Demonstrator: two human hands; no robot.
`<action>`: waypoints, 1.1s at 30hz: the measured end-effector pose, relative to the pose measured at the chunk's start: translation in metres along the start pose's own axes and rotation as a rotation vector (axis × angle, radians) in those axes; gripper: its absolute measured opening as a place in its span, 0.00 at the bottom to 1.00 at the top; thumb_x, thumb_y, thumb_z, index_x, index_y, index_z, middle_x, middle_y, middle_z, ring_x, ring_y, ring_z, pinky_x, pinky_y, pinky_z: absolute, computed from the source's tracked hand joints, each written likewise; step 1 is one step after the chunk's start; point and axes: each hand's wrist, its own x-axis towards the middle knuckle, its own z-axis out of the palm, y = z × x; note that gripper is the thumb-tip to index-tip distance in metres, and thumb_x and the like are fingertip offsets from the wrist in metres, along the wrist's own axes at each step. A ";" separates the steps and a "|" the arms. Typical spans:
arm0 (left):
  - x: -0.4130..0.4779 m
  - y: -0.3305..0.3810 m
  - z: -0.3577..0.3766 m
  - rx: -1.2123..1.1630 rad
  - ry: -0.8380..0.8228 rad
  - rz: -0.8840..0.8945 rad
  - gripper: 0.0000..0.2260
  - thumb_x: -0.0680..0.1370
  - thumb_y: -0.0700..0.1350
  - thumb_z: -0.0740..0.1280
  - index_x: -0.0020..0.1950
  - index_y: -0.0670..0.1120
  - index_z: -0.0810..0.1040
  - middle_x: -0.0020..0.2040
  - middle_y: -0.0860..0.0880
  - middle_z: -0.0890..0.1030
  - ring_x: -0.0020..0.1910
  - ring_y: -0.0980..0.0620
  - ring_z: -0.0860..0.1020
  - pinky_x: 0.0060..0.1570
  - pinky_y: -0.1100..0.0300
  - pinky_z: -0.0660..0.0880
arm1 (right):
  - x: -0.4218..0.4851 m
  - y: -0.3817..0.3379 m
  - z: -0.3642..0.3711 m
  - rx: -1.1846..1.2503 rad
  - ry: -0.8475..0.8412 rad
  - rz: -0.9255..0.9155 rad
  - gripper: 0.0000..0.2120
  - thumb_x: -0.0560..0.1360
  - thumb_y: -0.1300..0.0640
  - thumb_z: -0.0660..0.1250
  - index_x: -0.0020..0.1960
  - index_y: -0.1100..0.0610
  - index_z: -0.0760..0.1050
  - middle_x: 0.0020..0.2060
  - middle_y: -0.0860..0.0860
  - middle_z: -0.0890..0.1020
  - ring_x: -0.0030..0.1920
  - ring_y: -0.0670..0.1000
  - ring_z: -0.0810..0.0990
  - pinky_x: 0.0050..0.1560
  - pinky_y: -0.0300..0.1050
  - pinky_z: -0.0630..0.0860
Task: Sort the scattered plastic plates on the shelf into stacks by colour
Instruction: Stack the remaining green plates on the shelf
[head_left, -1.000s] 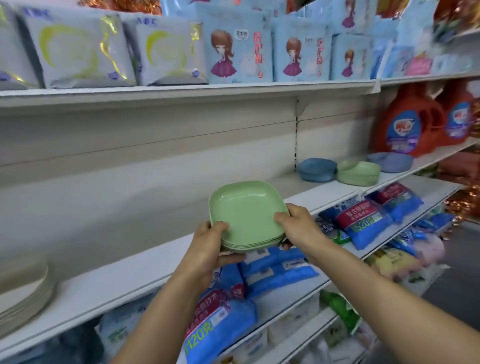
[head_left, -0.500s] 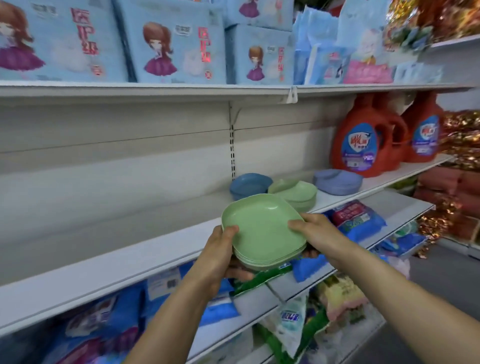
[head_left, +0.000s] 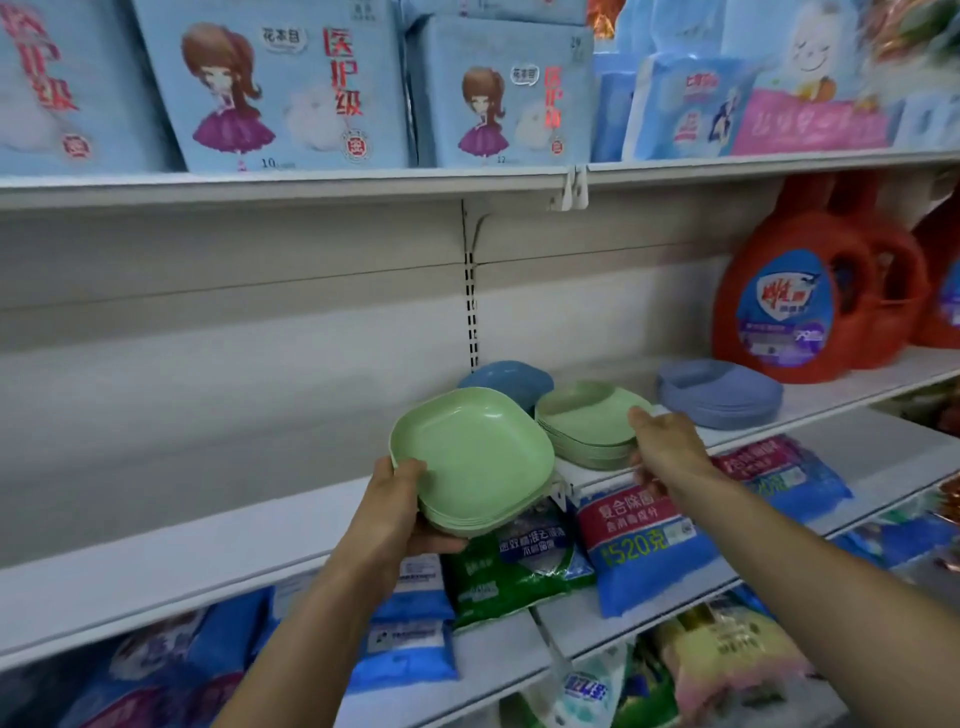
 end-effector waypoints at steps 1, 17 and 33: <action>0.003 0.001 -0.002 -0.003 0.011 0.003 0.12 0.82 0.45 0.55 0.64 0.45 0.66 0.55 0.42 0.75 0.46 0.38 0.81 0.30 0.53 0.80 | 0.007 0.000 0.003 -0.049 0.028 -0.013 0.27 0.79 0.44 0.58 0.64 0.67 0.67 0.36 0.61 0.79 0.22 0.54 0.75 0.25 0.41 0.68; 0.014 -0.003 -0.034 0.025 0.081 0.013 0.11 0.83 0.45 0.54 0.64 0.45 0.66 0.55 0.40 0.74 0.43 0.37 0.82 0.33 0.51 0.82 | 0.003 0.000 0.016 -0.088 -0.184 0.090 0.14 0.74 0.63 0.56 0.52 0.73 0.70 0.23 0.61 0.76 0.17 0.52 0.70 0.21 0.37 0.65; -0.027 -0.016 -0.057 -0.126 0.182 0.024 0.11 0.82 0.44 0.55 0.65 0.46 0.67 0.58 0.39 0.75 0.45 0.34 0.82 0.30 0.54 0.81 | -0.057 0.007 0.030 0.342 -0.308 0.068 0.13 0.80 0.61 0.57 0.62 0.67 0.66 0.37 0.67 0.81 0.28 0.58 0.82 0.23 0.42 0.77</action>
